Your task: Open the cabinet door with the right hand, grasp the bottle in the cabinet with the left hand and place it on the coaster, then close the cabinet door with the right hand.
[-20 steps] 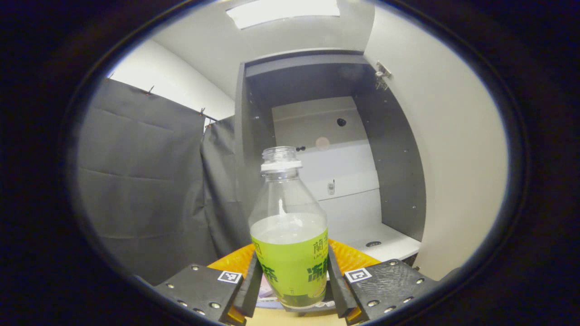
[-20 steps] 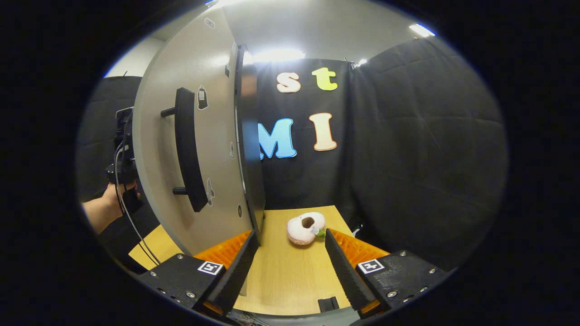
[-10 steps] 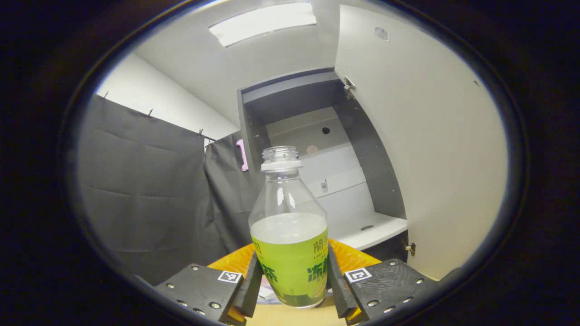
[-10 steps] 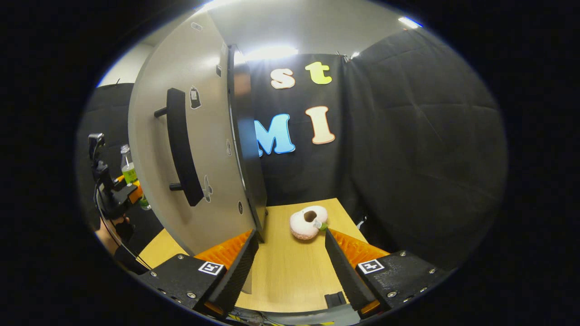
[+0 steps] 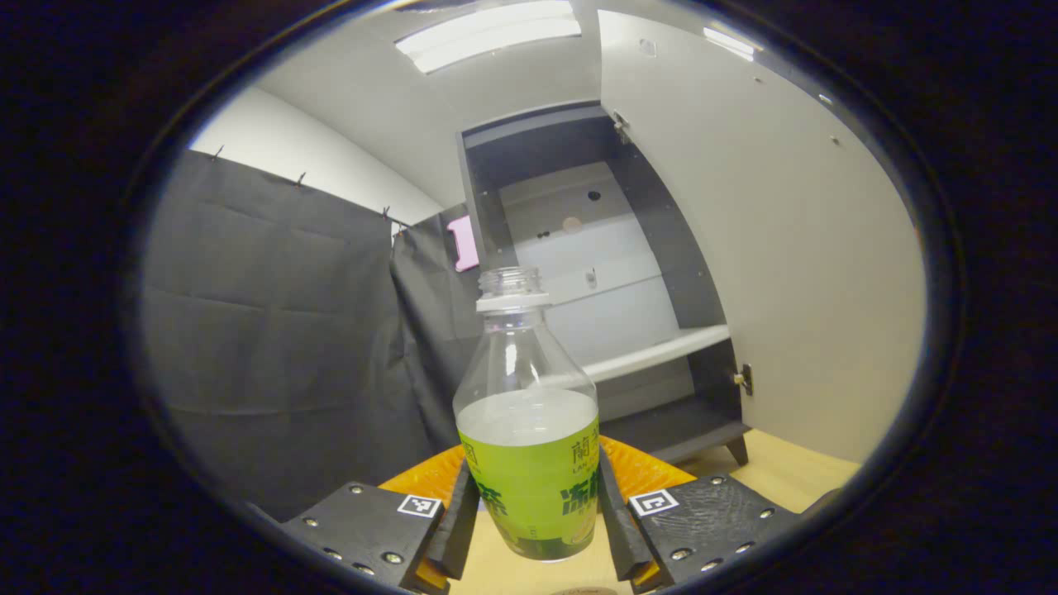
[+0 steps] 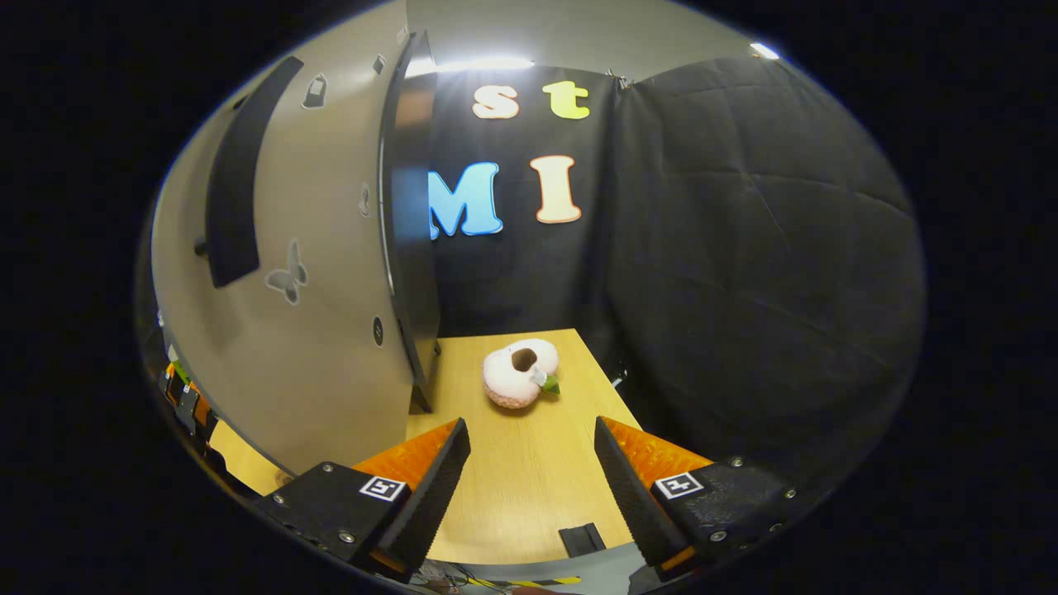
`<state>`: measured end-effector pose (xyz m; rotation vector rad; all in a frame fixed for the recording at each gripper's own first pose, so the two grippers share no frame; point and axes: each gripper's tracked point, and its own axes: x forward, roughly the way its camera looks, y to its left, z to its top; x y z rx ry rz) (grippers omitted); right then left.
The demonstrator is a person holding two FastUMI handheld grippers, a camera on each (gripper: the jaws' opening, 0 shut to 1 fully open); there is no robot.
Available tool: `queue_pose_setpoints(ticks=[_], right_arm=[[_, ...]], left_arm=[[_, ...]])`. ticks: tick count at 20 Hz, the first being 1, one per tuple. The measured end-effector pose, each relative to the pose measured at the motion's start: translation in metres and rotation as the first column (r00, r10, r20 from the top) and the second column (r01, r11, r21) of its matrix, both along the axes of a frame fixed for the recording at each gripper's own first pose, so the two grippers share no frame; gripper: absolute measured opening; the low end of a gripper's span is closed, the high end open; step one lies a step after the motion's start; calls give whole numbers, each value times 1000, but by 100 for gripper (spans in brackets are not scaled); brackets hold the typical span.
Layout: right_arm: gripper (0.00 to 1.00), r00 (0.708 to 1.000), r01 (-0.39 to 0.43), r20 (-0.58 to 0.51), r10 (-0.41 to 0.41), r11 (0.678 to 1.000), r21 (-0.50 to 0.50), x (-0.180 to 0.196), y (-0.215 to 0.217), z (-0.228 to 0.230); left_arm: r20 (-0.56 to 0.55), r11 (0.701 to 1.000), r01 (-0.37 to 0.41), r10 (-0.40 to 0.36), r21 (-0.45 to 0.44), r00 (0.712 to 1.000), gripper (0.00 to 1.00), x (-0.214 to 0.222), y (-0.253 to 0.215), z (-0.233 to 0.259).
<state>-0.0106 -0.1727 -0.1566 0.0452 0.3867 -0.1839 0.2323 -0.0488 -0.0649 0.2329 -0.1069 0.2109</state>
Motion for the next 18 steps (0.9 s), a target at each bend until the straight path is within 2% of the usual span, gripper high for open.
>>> queue_pose_setpoints(ticks=[3,8,11,13,15,18], right_arm=[[94,993,48,-109,-50,999,-21,-8,-16,-39],[95,965,30,-256,-59,993,-114,-21,-32,-82],[95,959,-8,-283,-31,991,-134,-18,-20,-89],[95,953,-49,-304,-6,984,-172,-15,-14,-94],[96,953,-78,-301,24,983,-169,-12,-4,-90],[96,950,-115,-307,63,982,-152,-10,9,-94]], left_arm=[[-35,999,-16,15,-33,999,67,7,5,-5],[-42,997,-68,67,-23,997,67,6,10,-6],[-80,989,-105,97,-103,992,67,11,14,-10],[-100,984,-124,112,-125,989,68,10,15,-7],[-114,978,-144,127,-153,985,68,11,17,-9],[-108,970,-129,109,-204,988,71,11,17,-8]])
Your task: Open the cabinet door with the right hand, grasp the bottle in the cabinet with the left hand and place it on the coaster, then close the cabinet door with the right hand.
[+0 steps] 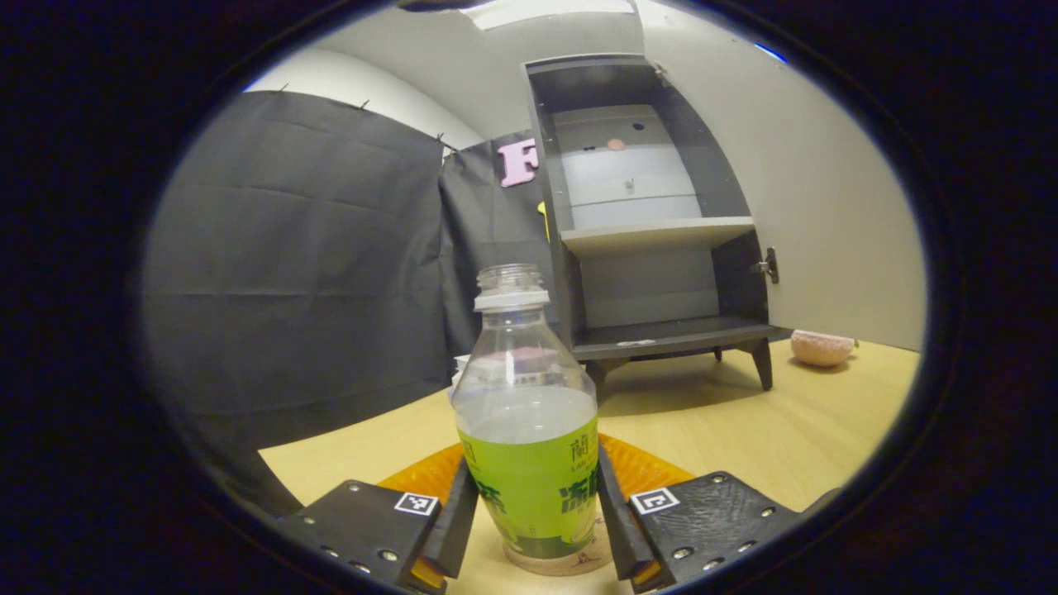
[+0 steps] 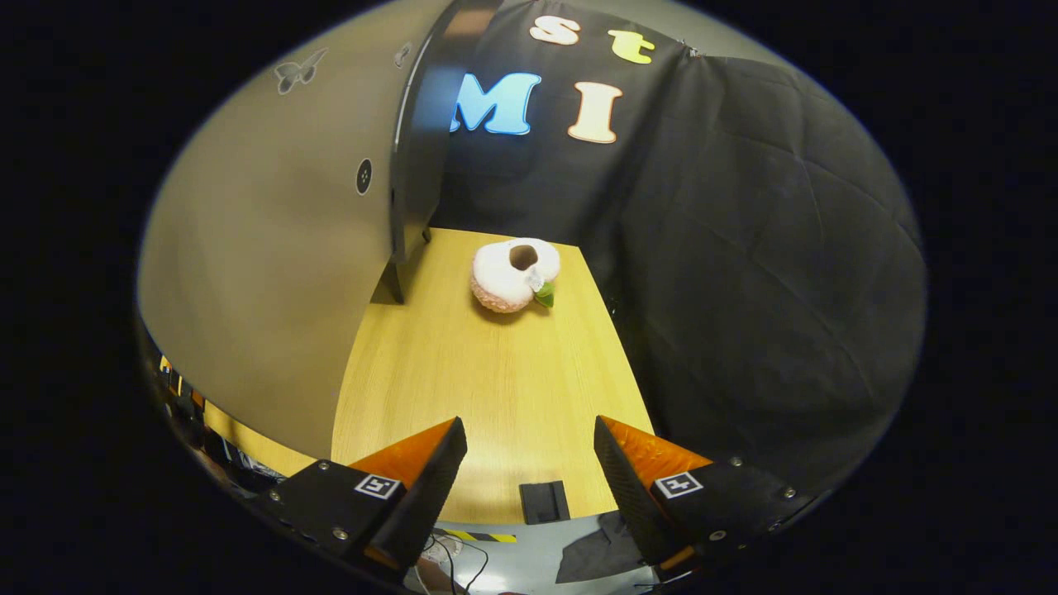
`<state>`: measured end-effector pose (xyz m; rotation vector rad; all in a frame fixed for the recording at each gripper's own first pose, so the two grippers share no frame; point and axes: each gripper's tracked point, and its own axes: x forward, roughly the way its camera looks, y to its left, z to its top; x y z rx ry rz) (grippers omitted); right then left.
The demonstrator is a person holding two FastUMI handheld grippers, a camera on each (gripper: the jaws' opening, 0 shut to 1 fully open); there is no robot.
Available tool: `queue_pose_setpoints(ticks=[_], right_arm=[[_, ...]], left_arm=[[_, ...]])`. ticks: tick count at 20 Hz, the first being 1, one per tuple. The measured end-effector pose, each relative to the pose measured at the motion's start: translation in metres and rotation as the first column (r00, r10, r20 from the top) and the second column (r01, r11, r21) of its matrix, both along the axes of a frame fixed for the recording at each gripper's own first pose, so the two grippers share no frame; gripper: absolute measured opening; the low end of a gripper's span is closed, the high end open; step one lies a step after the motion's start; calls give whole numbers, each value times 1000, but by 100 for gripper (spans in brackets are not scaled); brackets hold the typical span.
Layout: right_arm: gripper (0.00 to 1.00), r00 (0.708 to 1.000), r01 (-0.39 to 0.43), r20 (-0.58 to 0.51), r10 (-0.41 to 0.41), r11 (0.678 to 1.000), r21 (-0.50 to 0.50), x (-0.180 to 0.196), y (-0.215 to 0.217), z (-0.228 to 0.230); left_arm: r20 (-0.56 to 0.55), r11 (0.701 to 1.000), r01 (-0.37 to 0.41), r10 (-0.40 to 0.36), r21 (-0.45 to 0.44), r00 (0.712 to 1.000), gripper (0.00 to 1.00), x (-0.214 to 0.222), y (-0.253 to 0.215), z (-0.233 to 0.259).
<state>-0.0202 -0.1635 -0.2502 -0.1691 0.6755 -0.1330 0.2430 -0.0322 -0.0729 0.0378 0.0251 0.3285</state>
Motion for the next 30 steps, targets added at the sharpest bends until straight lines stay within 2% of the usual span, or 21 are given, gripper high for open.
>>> queue_pose_setpoints(ticks=[5,6,10,12,13,15,16,17,19,21,24,26,29,30], right_arm=[[96,1000,2,-29,-2,1000,19,-4,6,-11],[95,999,2,-32,-1,1000,30,-4,8,-10],[96,999,-10,-31,12,998,62,-8,18,-8],[96,1000,-9,-26,11,998,63,-10,17,-6],[96,999,-14,-30,16,997,77,-13,19,-8],[96,1000,-9,-25,11,995,101,-16,20,-5],[96,1000,0,-21,2,995,97,-18,16,-4],[95,1000,10,-15,-8,996,86,-20,12,-2],[95,1000,17,16,-18,996,84,-20,7,7],[95,998,17,55,-23,995,98,-18,7,19],[96,990,2,140,-18,994,114,-9,9,52],[96,977,-11,214,-7,997,82,-3,3,80],[95,948,-84,315,45,990,112,3,13,123],[95,937,-99,347,48,987,130,5,13,137]], left_arm=[[47,996,80,-79,-31,996,73,2,-7,4],[50,996,81,-80,-24,996,88,-1,-6,8],[52,994,111,-111,10,992,85,-5,-6,36],[59,998,67,-68,10,996,84,-9,6,52],[57,998,62,-62,2,996,81,-10,9,57],[75,997,76,-75,-14,994,89,-13,9,77],[92,995,91,-89,-25,992,89,-17,8,91],[122,995,95,-91,-28,988,85,-17,9,113],[154,994,111,-108,-13,982,89,-18,6,148],[180,991,132,-131,9,975,81,-14,-1,186],[226,976,215,-217,31,950,89,-7,-25,249],[243,964,259,-265,56,933,89,0,-37,289],[238,953,298,-303,60,923,89,12,-49,330],[232,949,307,-314,64,921,84,15,-56,343]])
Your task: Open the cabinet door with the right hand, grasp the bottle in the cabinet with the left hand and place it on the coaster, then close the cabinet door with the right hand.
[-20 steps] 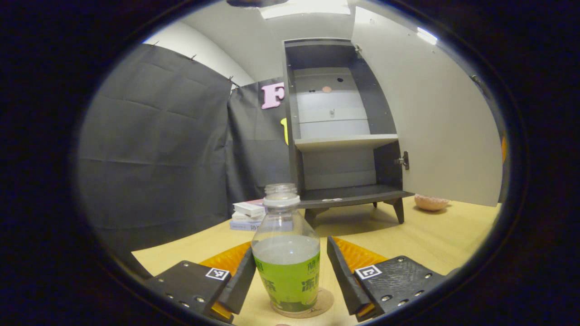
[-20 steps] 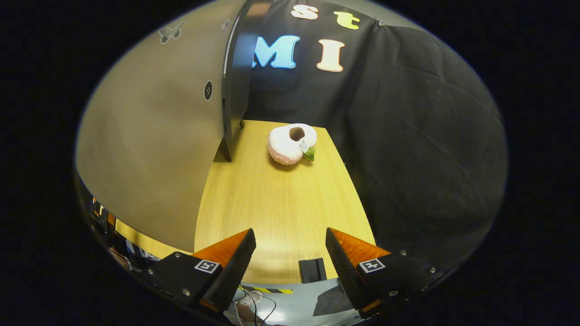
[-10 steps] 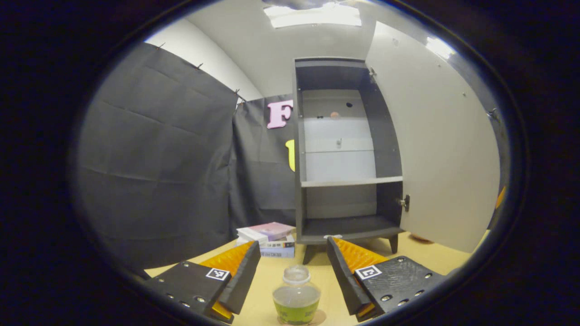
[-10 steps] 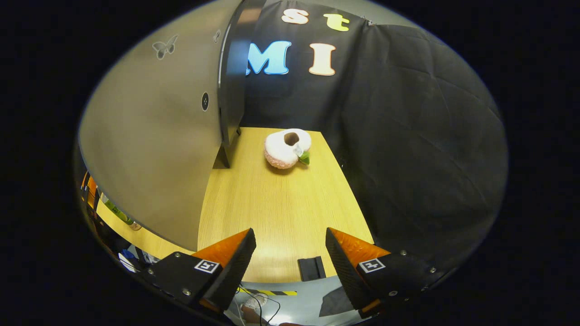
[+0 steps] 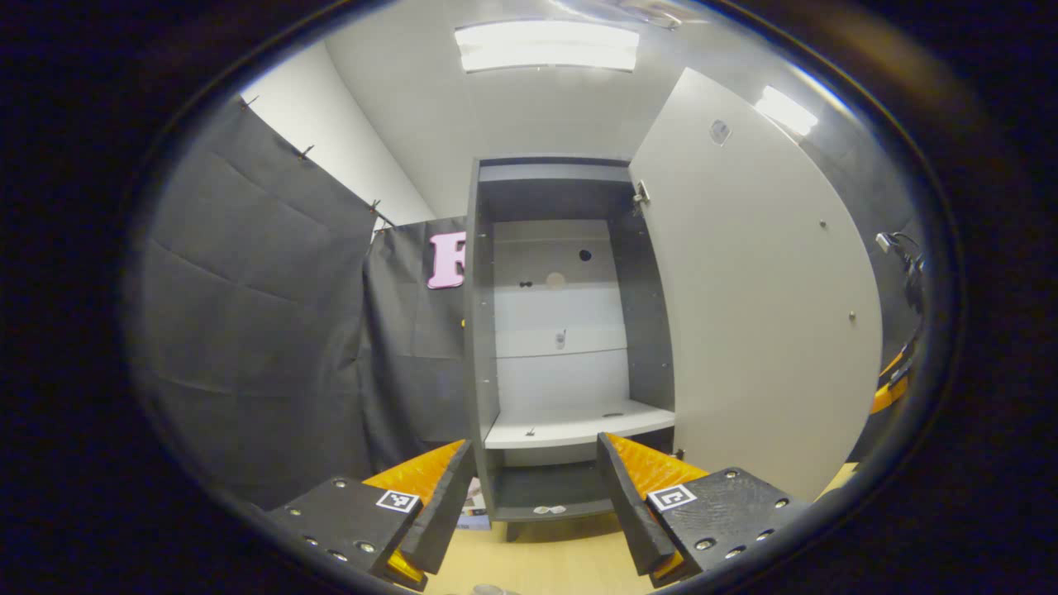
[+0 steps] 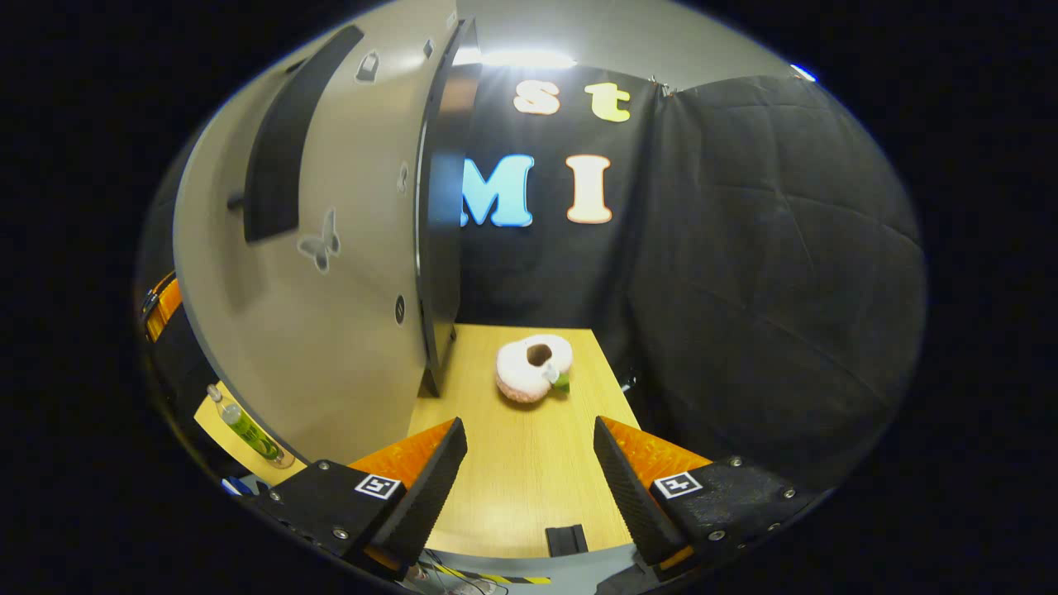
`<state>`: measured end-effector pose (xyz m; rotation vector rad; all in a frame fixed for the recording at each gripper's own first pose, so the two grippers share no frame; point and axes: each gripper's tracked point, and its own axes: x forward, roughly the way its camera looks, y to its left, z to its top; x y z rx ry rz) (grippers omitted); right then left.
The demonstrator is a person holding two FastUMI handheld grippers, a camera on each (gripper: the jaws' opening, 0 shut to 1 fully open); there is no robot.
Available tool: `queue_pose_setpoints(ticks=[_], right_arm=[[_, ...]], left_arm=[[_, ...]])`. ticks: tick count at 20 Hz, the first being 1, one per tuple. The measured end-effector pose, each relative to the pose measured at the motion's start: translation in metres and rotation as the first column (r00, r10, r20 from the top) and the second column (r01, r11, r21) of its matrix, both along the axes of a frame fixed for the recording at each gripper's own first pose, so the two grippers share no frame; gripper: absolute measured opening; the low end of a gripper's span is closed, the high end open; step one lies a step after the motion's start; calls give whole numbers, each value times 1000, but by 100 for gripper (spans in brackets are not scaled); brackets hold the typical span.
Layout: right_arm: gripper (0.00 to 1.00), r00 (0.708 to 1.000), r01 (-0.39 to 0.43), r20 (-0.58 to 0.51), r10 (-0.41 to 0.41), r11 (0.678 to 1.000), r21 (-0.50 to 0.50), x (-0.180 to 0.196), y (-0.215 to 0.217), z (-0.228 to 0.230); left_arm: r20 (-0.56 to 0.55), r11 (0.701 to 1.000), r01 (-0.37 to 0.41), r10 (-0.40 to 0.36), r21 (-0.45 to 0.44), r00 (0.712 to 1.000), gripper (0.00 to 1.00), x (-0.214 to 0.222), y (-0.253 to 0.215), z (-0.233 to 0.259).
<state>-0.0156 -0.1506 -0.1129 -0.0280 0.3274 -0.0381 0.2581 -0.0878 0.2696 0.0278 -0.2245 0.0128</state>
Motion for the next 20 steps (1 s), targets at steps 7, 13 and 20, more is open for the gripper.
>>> queue_pose_setpoints(ticks=[7,13,20], right_arm=[[95,980,-124,183,76,956,264,4,31,90],[95,938,-268,275,210,944,193,-5,54,121],[94,953,-197,262,152,968,155,-8,68,120]], left_arm=[[-40,999,43,-43,-8,998,84,3,-40,53],[-125,999,30,-35,-44,992,89,-8,-49,54],[-126,1000,13,-12,11,992,89,-7,-36,57]])
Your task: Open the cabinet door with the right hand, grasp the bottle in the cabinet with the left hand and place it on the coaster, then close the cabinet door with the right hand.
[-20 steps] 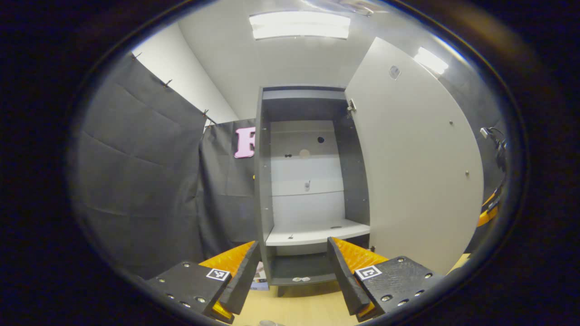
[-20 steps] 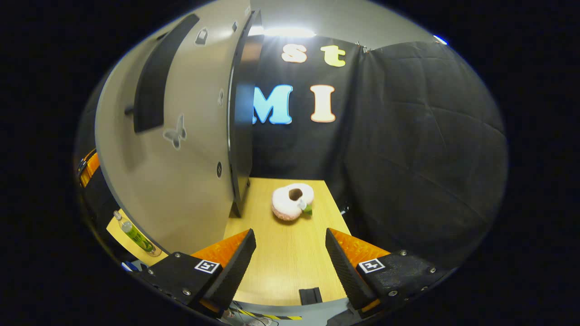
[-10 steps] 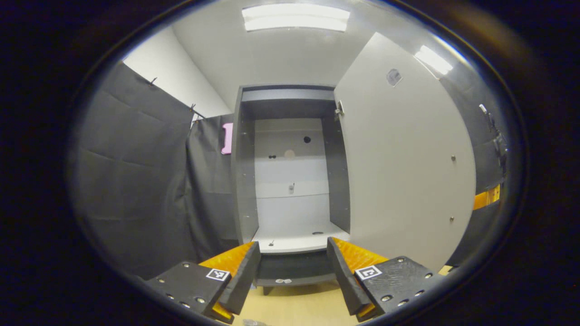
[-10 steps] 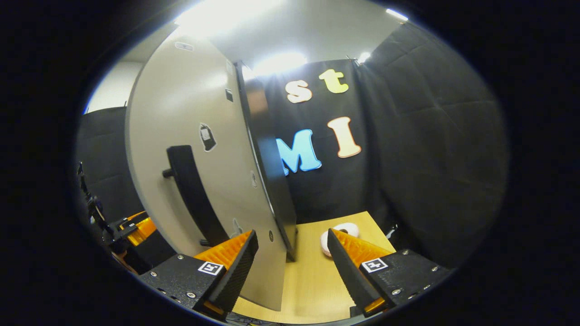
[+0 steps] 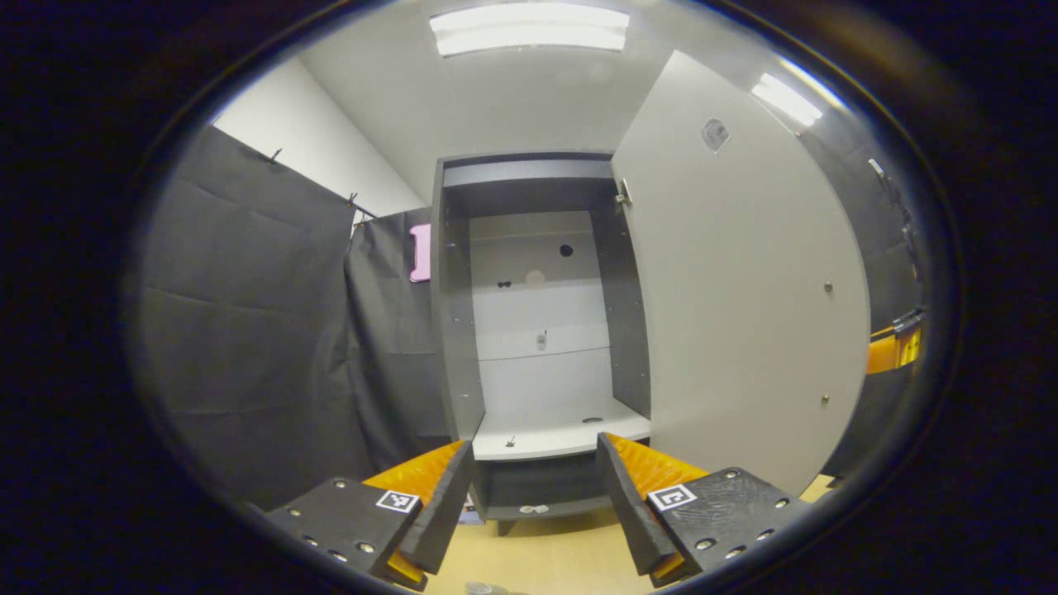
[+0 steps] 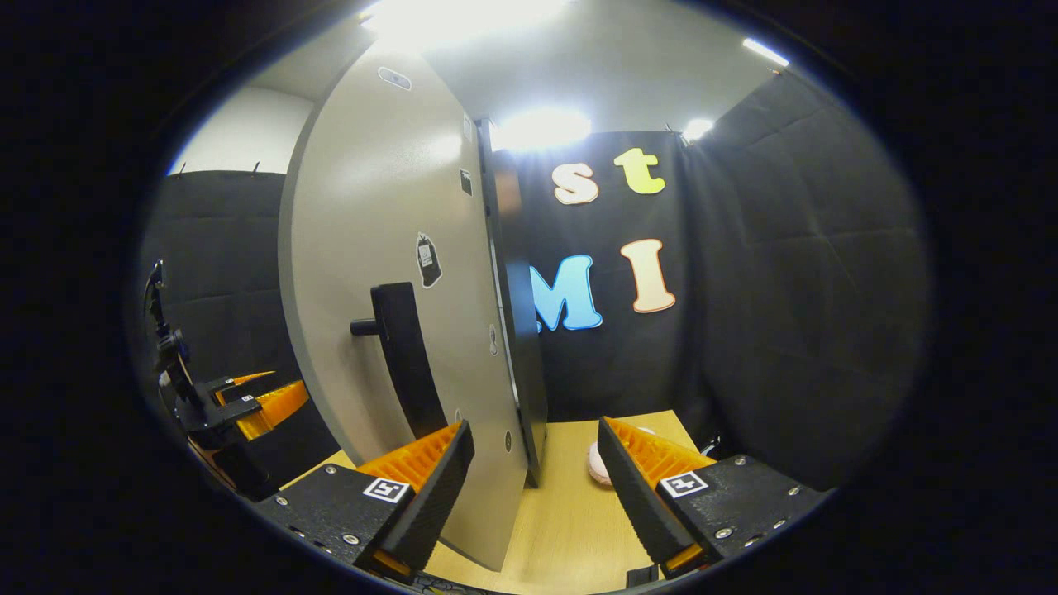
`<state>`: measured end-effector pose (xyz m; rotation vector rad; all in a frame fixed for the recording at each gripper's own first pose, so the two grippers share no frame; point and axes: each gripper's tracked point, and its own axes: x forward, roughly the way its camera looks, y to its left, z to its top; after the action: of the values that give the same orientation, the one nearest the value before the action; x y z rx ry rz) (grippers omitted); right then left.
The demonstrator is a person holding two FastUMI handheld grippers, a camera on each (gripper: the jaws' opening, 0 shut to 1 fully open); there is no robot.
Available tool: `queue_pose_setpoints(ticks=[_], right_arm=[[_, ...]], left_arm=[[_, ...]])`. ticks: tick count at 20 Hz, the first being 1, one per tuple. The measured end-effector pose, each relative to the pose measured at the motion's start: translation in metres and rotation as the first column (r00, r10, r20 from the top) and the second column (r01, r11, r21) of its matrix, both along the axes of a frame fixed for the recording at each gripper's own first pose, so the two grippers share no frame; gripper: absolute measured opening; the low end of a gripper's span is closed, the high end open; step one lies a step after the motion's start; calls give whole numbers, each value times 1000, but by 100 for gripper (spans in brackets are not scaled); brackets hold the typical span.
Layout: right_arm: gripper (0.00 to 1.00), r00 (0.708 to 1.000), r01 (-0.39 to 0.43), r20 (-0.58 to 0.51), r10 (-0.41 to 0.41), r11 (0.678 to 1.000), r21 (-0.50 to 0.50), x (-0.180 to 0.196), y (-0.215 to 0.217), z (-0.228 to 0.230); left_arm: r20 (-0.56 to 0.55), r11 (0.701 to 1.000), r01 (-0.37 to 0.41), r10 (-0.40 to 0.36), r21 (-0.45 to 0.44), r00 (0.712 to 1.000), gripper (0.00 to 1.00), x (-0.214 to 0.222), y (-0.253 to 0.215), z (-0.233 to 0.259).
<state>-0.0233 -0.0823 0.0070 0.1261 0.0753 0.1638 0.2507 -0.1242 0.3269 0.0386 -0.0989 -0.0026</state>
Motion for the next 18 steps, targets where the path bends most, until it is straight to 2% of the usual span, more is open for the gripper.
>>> queue_pose_setpoints(ticks=[1,2,5,6,9,10,11,12,14,15,16,17,18], right_arm=[[94,1000,18,0,-18,1000,-7,0,3,1],[94,1000,25,4,-25,1000,-14,1,10,4],[89,1000,-2,-4,2,1000,-13,3,41,4],[89,1000,-8,-5,8,1000,-15,2,50,5],[89,1000,-10,-7,10,1000,-22,3,78,7],[89,1000,-10,-4,10,1000,-21,4,88,8],[89,1000,-10,2,10,1000,-21,5,96,11],[94,1000,-10,5,10,1000,-21,7,104,12],[94,1000,-12,2,12,1000,-12,11,119,12],[94,1000,-12,2,12,1000,-10,13,126,13],[94,1000,-9,1,9,1000,-11,15,132,14],[94,1000,-7,3,7,1000,-16,17,137,16],[94,1000,-4,5,5,1000,-21,19,144,16]], left_arm=[[-4,1000,7,-7,-7,1000,84,2,2,-1],[-10,1000,8,-8,-4,1000,89,4,4,-3],[-30,1000,5,-5,-8,1000,89,9,18,-7],[-31,1000,-1,0,-11,1000,84,12,28,-7],[-61,1000,-22,21,-18,998,84,26,75,-21],[-70,999,-31,30,-16,997,89,29,87,-24],[-78,999,-36,35,-18,996,89,33,97,-29],[-85,999,-36,34,-20,996,84,36,104,-32],[-84,999,-28,26,-21,996,84,45,116,-34],[-84,1000,-23,21,-17,996,89,48,122,-35],[-82,1000,-14,13,-12,997,84,51,128,-36],[-80,1000,-4,4,-6,997,89,56,132,-37],[-81,1000,4,-4,2,997,84,60,137,-39]])
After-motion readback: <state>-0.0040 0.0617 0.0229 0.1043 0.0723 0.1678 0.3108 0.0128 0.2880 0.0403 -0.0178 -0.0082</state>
